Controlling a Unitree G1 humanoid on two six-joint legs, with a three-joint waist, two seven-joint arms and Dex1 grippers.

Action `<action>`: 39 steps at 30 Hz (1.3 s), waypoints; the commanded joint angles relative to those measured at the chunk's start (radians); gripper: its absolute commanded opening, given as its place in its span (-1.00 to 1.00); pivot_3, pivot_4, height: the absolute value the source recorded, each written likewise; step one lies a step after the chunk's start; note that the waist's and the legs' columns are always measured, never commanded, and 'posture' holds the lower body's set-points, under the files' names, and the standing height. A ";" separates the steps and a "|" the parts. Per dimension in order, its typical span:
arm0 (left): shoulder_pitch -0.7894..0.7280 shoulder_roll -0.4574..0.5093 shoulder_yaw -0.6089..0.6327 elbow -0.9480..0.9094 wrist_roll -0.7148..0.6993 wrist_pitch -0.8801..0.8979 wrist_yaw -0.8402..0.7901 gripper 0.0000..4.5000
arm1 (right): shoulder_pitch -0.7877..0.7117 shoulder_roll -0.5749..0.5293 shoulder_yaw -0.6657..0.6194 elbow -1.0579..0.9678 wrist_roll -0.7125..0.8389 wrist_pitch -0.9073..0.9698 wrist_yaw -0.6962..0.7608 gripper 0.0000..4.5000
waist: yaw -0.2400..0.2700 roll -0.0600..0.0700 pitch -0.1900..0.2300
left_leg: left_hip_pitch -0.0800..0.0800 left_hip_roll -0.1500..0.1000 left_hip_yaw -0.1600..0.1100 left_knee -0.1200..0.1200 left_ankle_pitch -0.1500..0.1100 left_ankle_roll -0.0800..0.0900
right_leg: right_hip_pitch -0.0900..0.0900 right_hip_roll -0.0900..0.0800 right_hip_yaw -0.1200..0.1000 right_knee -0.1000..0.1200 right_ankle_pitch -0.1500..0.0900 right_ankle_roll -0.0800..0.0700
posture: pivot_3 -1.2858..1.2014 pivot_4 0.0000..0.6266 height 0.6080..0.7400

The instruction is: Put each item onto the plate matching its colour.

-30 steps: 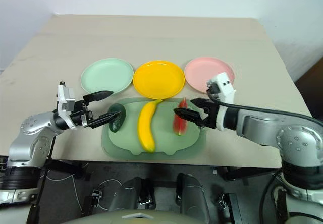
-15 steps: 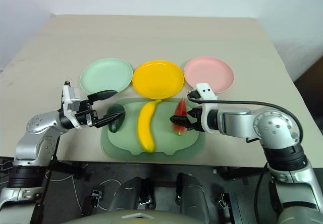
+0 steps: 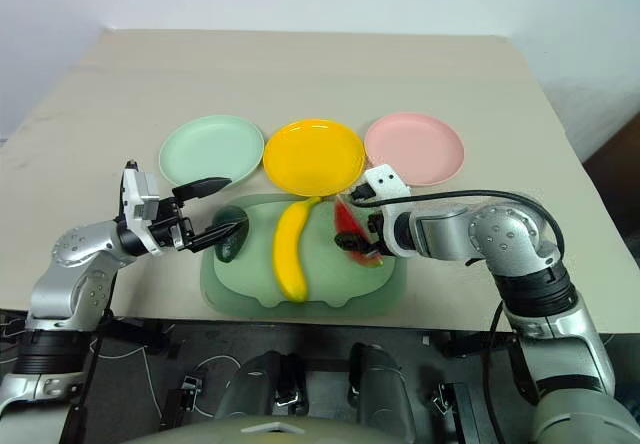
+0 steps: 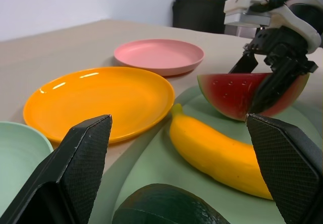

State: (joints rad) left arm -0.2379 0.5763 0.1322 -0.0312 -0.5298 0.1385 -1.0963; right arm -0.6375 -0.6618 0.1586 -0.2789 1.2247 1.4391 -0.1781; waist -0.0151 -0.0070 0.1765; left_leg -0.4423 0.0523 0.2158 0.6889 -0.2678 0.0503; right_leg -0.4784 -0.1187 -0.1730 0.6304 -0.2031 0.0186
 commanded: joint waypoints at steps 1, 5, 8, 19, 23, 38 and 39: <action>-0.001 0.003 0.020 0.002 0.003 -0.032 -0.004 0.98 | 0.003 -0.007 0.038 -0.032 -0.079 0.052 0.050 1.00 | 0.001 0.000 0.000 | 0.000 0.000 0.000 0.000 0.000 0.000 | 0.000 0.000 0.000 0.000 0.000 0.000 | 0.03 -0.52 0.33; 0.004 0.003 0.023 0.014 0.004 -0.044 -0.006 1.00 | 0.001 0.015 0.038 -0.049 -0.135 0.081 0.101 0.62 | 0.001 0.000 0.000 | 0.000 0.000 0.000 0.000 0.000 0.000 | 0.000 0.000 0.000 0.000 0.000 0.000 | 0.03 -0.52 0.33; 0.012 0.002 0.022 0.011 0.005 -0.049 -0.006 1.00 | 0.000 0.026 0.041 -0.059 -0.184 0.100 0.131 0.18 | 0.000 0.000 0.000 | 0.000 0.000 0.000 0.000 0.000 0.000 | 0.000 0.000 0.000 0.000 -0.001 -0.001 | 0.03 -0.52 0.33; 0.034 0.023 0.037 0.002 0.002 -0.053 -0.002 1.00 | 0.015 0.057 0.029 -0.112 -0.295 0.122 0.265 0.07 | -0.001 0.000 0.000 | 0.000 0.000 0.000 -0.001 0.000 0.000 | -0.001 0.000 0.000 0.000 -0.003 0.000 | 0.03 -0.52 0.33; 0.044 0.028 0.050 -0.004 -0.004 -0.052 0.000 1.00 | -0.054 0.040 -0.141 -0.105 -0.260 0.070 0.366 0.07 | -0.001 0.001 0.000 | -0.001 0.000 0.000 -0.002 0.000 0.000 | -0.002 0.000 0.000 -0.001 -0.003 0.000 | 0.03 -0.52 0.33; 0.071 0.034 0.065 -0.061 -0.006 -0.025 0.037 1.00 | -0.431 0.055 -0.070 0.826 -0.772 -0.484 0.575 0.07 | -0.008 0.002 0.001 | -0.002 0.000 0.004 -0.003 0.001 -0.002 | -0.007 0.000 0.002 0.002 0.000 0.000 | 0.03 -0.52 0.33; 0.072 0.036 0.067 -0.064 -0.007 -0.023 0.037 1.00 | -0.456 0.066 -0.070 0.894 -0.799 -0.522 0.584 0.07 | -0.009 0.002 0.001 | -0.002 0.000 0.005 -0.004 0.001 -0.002 | -0.007 0.000 0.002 0.002 0.000 0.000 | 0.03 -0.52 0.33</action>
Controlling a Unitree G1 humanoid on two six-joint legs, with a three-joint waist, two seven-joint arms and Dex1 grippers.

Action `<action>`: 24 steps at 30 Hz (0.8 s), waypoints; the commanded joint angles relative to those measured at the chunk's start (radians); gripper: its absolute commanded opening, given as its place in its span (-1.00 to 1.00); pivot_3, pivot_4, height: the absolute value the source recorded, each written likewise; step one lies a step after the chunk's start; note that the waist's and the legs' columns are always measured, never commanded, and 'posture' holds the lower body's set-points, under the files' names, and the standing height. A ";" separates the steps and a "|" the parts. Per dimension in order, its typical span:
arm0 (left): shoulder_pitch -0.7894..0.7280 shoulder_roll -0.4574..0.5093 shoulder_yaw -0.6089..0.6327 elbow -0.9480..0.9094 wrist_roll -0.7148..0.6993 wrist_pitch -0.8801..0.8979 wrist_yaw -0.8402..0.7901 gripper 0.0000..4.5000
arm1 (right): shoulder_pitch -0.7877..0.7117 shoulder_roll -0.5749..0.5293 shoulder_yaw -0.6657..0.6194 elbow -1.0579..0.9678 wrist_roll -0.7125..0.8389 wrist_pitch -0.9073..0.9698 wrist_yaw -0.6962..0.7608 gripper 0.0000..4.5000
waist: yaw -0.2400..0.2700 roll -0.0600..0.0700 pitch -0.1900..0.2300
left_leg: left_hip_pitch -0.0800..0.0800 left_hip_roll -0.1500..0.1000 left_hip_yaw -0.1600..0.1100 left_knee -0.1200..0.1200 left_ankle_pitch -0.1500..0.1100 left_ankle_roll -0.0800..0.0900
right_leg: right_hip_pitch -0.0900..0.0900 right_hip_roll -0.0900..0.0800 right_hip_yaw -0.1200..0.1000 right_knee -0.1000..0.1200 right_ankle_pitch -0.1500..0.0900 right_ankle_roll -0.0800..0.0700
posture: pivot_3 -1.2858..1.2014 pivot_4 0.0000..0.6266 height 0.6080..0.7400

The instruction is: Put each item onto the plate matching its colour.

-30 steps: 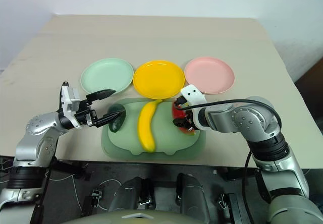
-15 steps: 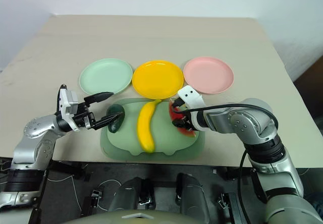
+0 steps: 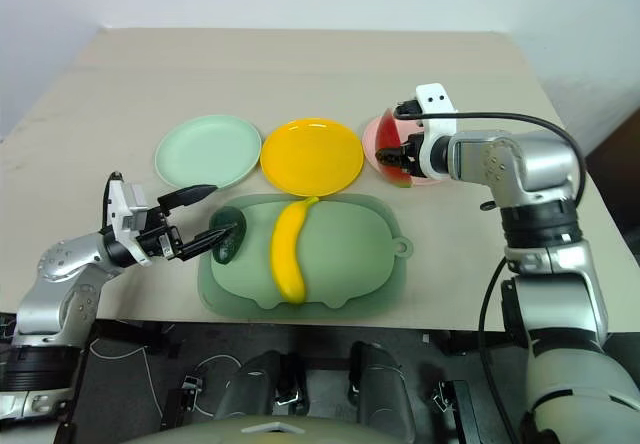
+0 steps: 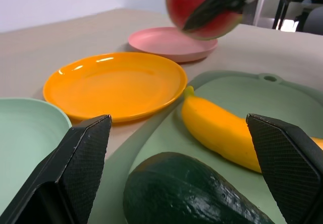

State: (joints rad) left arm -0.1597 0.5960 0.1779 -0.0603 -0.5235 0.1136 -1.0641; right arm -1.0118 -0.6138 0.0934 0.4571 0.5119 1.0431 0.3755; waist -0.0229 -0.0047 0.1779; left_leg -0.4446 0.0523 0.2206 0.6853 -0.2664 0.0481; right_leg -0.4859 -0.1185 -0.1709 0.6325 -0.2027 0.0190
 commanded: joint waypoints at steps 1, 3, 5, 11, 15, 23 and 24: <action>-0.005 0.017 0.022 -0.037 -0.013 0.003 0.005 1.00 | -0.103 0.030 -0.010 0.216 -0.109 -0.161 0.039 0.07 | -0.003 0.000 0.000 | 0.000 0.000 0.000 0.000 0.000 0.000 | 0.000 0.000 0.000 0.001 0.000 0.000 | 0.03 -0.52 0.33; -0.001 0.020 0.025 -0.042 -0.014 0.006 0.005 1.00 | -0.142 0.051 -0.020 0.325 -0.149 -0.220 0.057 0.07 | -0.007 0.000 0.000 | 0.000 0.000 0.000 -0.001 0.001 -0.001 | -0.001 0.000 0.000 0.001 0.000 0.000 | 0.03 -0.52 0.33; 0.003 0.022 0.029 -0.047 -0.015 0.008 0.006 1.00 | -0.169 0.068 -0.023 0.405 -0.186 -0.263 0.073 0.07 | -0.013 0.000 0.000 | 0.000 0.000 0.001 -0.001 0.001 -0.001 | -0.001 0.001 0.000 0.002 0.000 0.001 | 0.03 -0.52 0.33; 0.007 0.029 0.033 -0.054 -0.013 0.013 0.012 1.00 | -0.206 0.088 -0.033 0.503 -0.251 -0.291 0.115 0.84 | -0.024 0.001 0.000 | 0.000 0.000 0.001 -0.001 0.001 -0.001 | -0.002 0.000 0.001 0.003 0.000 0.001 | 0.03 -0.52 0.33; 0.008 0.032 0.035 -0.049 -0.010 0.010 0.013 1.00 | -0.212 0.075 -0.054 0.480 -0.275 -0.294 0.128 0.99 | -0.024 0.001 0.000 | 0.000 0.000 0.001 -0.001 0.001 -0.001 | -0.003 0.000 0.002 0.004 0.000 0.001 | 0.03 -0.52 0.33; 0.015 0.038 0.039 -0.051 -0.013 0.005 0.018 1.00 | -0.156 0.021 -0.127 0.129 -0.231 -0.067 0.152 0.99 | -0.022 0.001 0.001 | 0.000 0.000 0.002 -0.001 0.001 -0.002 | -0.005 -0.001 0.003 0.006 0.000 0.001 | 0.03 -0.52 0.33; 0.015 0.038 0.040 -0.050 -0.013 0.006 0.020 1.00 | -0.144 0.028 -0.164 0.043 -0.188 0.025 0.146 0.99 | -0.022 0.001 0.001 | 0.000 0.000 0.002 -0.001 0.001 -0.002 | -0.005 -0.001 0.003 0.006 0.000 0.001 | 0.03 -0.52 0.33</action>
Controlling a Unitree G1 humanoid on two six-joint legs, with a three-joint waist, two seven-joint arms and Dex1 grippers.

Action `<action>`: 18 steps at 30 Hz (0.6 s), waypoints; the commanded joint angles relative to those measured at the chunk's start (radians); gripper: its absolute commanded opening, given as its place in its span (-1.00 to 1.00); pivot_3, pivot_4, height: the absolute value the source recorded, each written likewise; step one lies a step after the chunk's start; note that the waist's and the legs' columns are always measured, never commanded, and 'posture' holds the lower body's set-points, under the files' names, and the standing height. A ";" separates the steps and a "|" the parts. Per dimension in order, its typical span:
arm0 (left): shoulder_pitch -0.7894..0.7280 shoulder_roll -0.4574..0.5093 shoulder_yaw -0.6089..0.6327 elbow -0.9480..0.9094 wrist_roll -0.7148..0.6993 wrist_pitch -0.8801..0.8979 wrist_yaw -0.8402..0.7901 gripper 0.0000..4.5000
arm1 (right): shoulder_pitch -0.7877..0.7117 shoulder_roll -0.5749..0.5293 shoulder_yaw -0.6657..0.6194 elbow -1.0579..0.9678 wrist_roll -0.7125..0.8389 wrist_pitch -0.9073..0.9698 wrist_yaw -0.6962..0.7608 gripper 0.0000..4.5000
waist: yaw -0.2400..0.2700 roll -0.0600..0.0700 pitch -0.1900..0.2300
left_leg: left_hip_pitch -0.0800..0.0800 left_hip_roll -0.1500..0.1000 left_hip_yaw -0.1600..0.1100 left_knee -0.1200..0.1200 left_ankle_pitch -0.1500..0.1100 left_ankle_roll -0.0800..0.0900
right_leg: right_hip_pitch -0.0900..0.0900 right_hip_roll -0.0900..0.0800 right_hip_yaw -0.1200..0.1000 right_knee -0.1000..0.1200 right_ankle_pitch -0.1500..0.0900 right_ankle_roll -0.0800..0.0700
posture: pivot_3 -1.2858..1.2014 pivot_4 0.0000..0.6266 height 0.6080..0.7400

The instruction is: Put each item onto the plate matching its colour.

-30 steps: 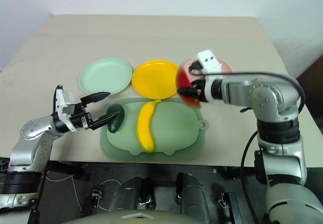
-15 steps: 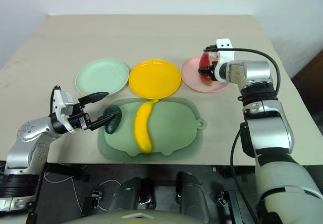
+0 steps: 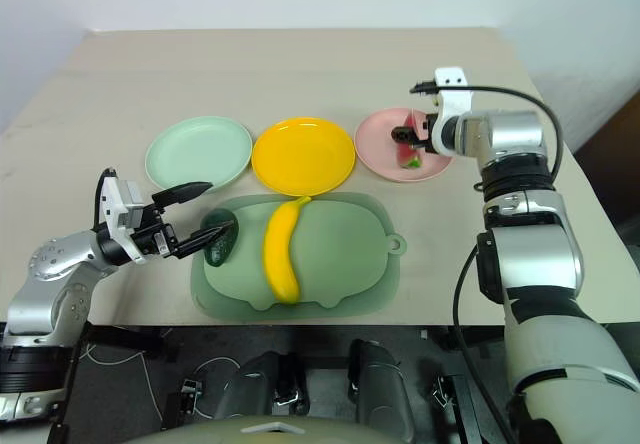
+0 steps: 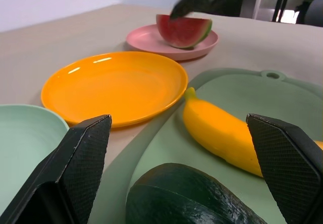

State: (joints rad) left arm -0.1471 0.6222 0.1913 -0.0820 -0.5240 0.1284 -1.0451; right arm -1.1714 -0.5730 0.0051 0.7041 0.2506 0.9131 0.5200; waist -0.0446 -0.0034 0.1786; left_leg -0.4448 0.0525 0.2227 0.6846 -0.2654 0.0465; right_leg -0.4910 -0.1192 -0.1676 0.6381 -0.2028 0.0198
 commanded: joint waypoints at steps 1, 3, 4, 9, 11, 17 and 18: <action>0.001 0.012 0.028 -0.027 -0.012 -0.009 0.003 1.00 | 0.025 0.001 -0.113 -0.279 0.110 0.241 -0.010 0.99 | 0.000 0.000 0.000 | 0.000 0.000 0.000 0.000 0.000 0.000 | 0.000 0.000 0.000 0.000 0.000 0.000 | 0.03 -0.52 0.33; 0.001 0.013 0.030 -0.028 -0.011 -0.008 0.007 1.00 | 0.063 0.030 -0.146 -0.447 0.162 0.394 -0.034 0.99 | 0.000 0.000 0.000 | 0.000 0.000 0.000 0.000 0.000 0.000 | -0.001 0.000 0.000 0.001 0.000 0.000 | 0.03 -0.52 0.33; 0.000 0.013 0.032 -0.030 -0.013 -0.006 0.008 1.00 | 0.081 0.047 -0.159 -0.519 0.180 0.454 -0.045 0.99 | -0.001 0.000 0.000 | 0.000 0.000 -0.001 0.000 0.000 0.000 | -0.001 0.000 0.000 0.001 0.000 0.000 | 0.03 -0.52 0.33; 0.005 0.025 0.045 -0.039 -0.028 0.009 0.001 1.00 | 0.173 0.172 -0.238 -0.748 0.325 0.693 -0.118 0.99 | 0.000 0.000 0.000 | 0.000 0.000 0.000 0.000 0.000 -0.001 | -0.002 0.000 0.000 0.002 0.000 -0.001 | 0.03 -0.52 0.33; 0.012 0.031 0.052 -0.045 -0.039 0.018 -0.009 1.00 | 0.242 0.203 -0.221 -0.798 0.438 0.701 -0.169 0.99 | 0.001 -0.001 -0.001 | 0.000 0.000 0.000 0.000 0.000 -0.001 | -0.001 0.000 0.000 0.002 0.000 -0.001 | 0.03 -0.52 0.33; 0.015 0.046 0.050 -0.054 -0.042 0.027 -0.013 1.00 | 0.307 0.252 -0.162 -0.755 0.750 0.701 -0.381 0.99 | 0.000 -0.001 -0.001 | 0.000 -0.001 0.000 0.000 0.000 -0.001 | -0.001 -0.001 0.001 0.002 0.000 -0.001 | 0.03 -0.52 0.33; 0.014 0.048 0.050 -0.053 -0.043 0.028 -0.012 1.00 | 0.301 0.259 -0.147 -0.705 0.812 0.701 -0.426 0.99 | -0.001 -0.001 -0.001 | 0.000 -0.001 0.000 0.000 0.000 -0.001 | -0.001 -0.001 0.001 0.003 0.000 -0.001 | 0.03 -0.52 0.33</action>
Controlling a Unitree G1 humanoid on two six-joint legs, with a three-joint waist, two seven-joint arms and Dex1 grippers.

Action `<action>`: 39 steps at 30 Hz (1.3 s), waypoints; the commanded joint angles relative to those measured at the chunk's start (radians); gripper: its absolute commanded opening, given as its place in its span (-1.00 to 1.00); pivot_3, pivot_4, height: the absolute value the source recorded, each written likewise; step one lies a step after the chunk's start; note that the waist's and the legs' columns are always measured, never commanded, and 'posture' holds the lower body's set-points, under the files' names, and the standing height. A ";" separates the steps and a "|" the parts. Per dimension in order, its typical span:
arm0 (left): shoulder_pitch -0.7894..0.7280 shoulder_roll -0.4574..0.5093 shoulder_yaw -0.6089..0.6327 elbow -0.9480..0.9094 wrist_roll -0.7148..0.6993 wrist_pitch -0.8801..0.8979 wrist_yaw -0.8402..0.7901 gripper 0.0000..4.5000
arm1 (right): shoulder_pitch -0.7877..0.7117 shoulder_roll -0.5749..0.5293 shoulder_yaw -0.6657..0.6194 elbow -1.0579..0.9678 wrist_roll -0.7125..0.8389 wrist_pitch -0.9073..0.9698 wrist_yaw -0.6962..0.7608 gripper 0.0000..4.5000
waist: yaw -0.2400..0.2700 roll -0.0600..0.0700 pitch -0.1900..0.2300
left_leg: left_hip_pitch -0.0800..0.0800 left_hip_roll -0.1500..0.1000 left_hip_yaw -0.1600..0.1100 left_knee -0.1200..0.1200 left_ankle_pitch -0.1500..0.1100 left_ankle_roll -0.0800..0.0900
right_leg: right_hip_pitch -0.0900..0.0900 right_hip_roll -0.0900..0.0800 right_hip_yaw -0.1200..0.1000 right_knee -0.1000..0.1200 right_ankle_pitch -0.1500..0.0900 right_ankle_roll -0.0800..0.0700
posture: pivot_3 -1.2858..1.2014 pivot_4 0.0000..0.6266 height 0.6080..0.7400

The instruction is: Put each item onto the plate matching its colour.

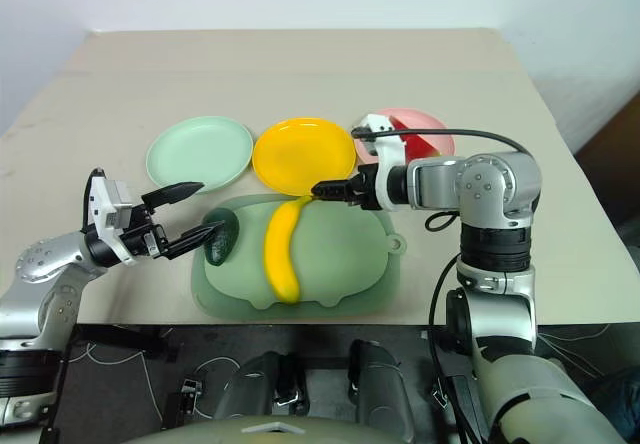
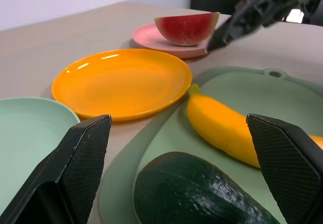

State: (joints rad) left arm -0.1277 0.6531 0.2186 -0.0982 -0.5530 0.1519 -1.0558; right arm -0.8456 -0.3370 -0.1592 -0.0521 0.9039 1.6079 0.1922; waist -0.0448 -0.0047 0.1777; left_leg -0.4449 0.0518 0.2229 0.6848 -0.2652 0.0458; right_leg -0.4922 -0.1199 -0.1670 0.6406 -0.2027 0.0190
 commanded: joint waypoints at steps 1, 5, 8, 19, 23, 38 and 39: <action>-0.005 0.019 0.022 -0.037 -0.012 0.004 -0.003 1.00 | -0.032 0.027 0.035 0.089 0.207 0.007 -0.140 0.99 | -0.003 0.000 0.000 | 0.000 0.000 0.000 0.000 0.000 0.000 | 0.000 0.000 0.000 0.000 0.000 0.000 | 0.03 -0.52 0.33; -0.019 0.021 0.020 -0.021 -0.008 0.002 -0.007 1.00 | -0.085 0.029 0.156 0.206 0.427 0.007 -0.283 0.99 | -0.002 0.000 0.000 | 0.001 0.000 0.000 0.000 0.000 0.000 | -0.001 0.001 0.000 0.003 0.000 0.000 | 0.03 -0.52 0.33; -0.032 0.020 0.015 -0.008 -0.003 0.000 -0.011 1.00 | -0.131 0.036 0.210 0.307 0.581 0.007 -0.405 0.99 | -0.002 0.000 0.000 | 0.001 0.000 0.000 0.000 0.000 0.000 | -0.001 0.001 0.000 0.004 0.000 0.000 | 0.03 -0.52 0.33; -0.055 0.009 -0.004 -0.012 0.006 0.008 0.006 1.00 | -0.212 0.134 0.326 0.556 1.018 -0.130 -0.929 0.99 | -0.001 0.000 0.000 | 0.001 0.000 0.000 0.001 0.001 0.001 | 0.000 0.001 0.000 0.006 0.000 0.000 | 0.03 -0.52 0.33; -0.058 0.012 -0.004 -0.018 0.004 0.013 0.012 1.00 | -0.218 0.132 0.377 0.524 1.068 -0.167 -1.026 0.99 | 0.000 -0.001 0.000 | 0.001 0.000 0.000 0.001 0.001 0.002 | 0.001 0.002 0.000 0.006 0.000 0.000 | 0.03 -0.52 0.33; -0.061 0.006 -0.005 -0.025 0.001 0.011 0.024 1.00 | -0.285 0.051 0.494 0.268 0.650 0.002 -0.670 0.99 | 0.000 -0.001 0.000 | 0.001 0.000 0.000 0.001 0.002 0.003 | 0.000 0.001 0.001 0.006 0.000 0.001 | 0.03 -0.52 0.33; -0.062 0.006 -0.006 -0.025 0.001 0.010 0.024 1.00 | -0.284 0.051 0.498 0.255 0.624 0.005 -0.640 0.99 | 0.000 -0.001 0.000 | 0.001 0.000 0.000 0.001 0.002 0.003 | 0.000 0.001 0.001 0.006 0.000 0.001 | 0.03 -0.52 0.33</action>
State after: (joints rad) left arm -0.1733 0.6572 0.2089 -0.0927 -0.5510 0.1699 -1.0327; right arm -1.1071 -0.2861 0.3392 0.2513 1.5628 1.6036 -0.5001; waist -0.0446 -0.0052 0.1774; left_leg -0.4434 0.0519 0.2230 0.6859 -0.2635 0.0485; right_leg -0.4918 -0.1187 -0.1664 0.6462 -0.2027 0.0196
